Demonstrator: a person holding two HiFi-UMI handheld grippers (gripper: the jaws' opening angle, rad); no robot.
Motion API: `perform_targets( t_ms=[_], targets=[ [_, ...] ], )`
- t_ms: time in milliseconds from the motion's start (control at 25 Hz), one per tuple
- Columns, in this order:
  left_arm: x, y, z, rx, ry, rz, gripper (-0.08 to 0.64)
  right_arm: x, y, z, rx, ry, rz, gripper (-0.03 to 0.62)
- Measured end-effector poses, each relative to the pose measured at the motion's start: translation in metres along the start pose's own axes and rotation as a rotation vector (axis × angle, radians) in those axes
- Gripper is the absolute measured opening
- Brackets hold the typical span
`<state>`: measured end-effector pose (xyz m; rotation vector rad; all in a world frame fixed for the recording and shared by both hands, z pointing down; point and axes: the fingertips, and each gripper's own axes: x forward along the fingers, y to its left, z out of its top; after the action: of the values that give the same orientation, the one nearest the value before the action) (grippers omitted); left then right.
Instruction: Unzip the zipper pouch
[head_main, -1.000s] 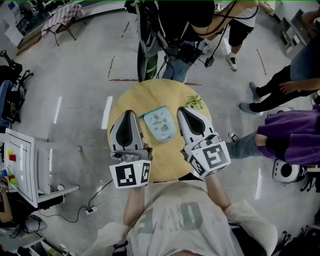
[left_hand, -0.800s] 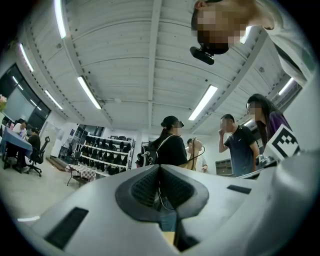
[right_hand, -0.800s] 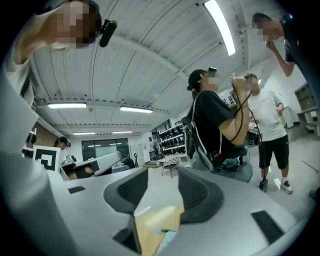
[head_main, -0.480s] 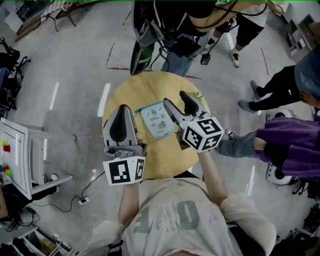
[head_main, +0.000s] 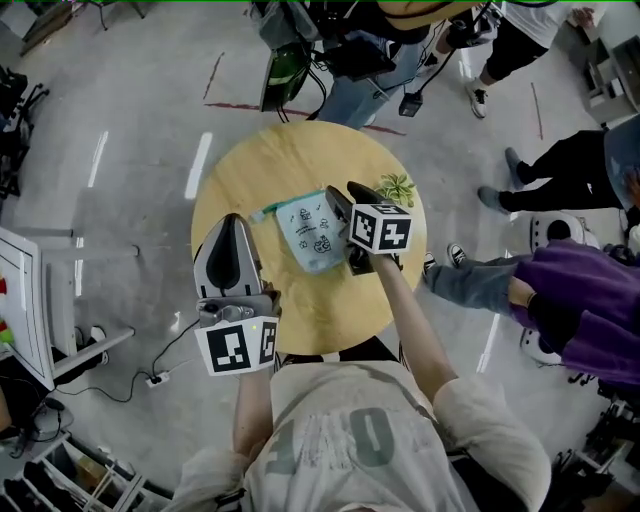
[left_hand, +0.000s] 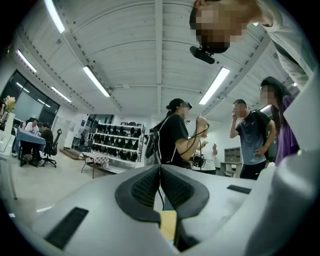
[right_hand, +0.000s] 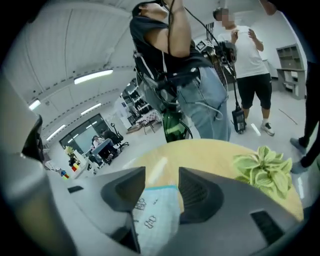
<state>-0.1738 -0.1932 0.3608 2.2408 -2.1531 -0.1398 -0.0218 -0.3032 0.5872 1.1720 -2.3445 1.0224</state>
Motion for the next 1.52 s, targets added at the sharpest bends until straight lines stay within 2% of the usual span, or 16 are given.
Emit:
perform_targets(
  t_ms=[120, 320, 480, 760, 840, 1120, 1320, 1520],
  targets=[
    [0.004, 0.009, -0.019, -0.003, 0.035, 0.012, 0.028, 0.026, -0.017, -0.022, 0.014, 0.092, -0.019, 0.209],
    [0.002, 0.022, -0.043, -0.016, 0.081, 0.034, 0.029, 0.048, -0.022, -0.055, 0.066, 0.219, -0.006, 0.201],
    [0.006, 0.025, -0.049, -0.019, 0.095, 0.043, 0.029, 0.054, -0.024, -0.067, 0.015, 0.276, -0.04, 0.174],
    [0.009, 0.025, -0.051, -0.032, 0.1, 0.04, 0.029, 0.054, -0.025, -0.068, -0.099, 0.292, -0.097, 0.125],
    [0.006, 0.024, -0.05, -0.033, 0.098, 0.035, 0.029, 0.053, -0.025, -0.068, -0.103, 0.29, -0.103, 0.085],
    [0.001, 0.02, -0.047, -0.026, 0.092, 0.037, 0.029, 0.048, -0.023, -0.063, -0.072, 0.255, -0.057, 0.038],
    [-0.004, 0.015, -0.034, -0.018, 0.063, 0.027, 0.029, 0.029, -0.007, -0.031, -0.145, 0.157, -0.066, 0.034],
    [-0.007, 0.005, -0.012, -0.004, -0.006, -0.006, 0.028, 0.005, 0.011, 0.015, -0.216, 0.022, -0.07, 0.034]
  ],
)
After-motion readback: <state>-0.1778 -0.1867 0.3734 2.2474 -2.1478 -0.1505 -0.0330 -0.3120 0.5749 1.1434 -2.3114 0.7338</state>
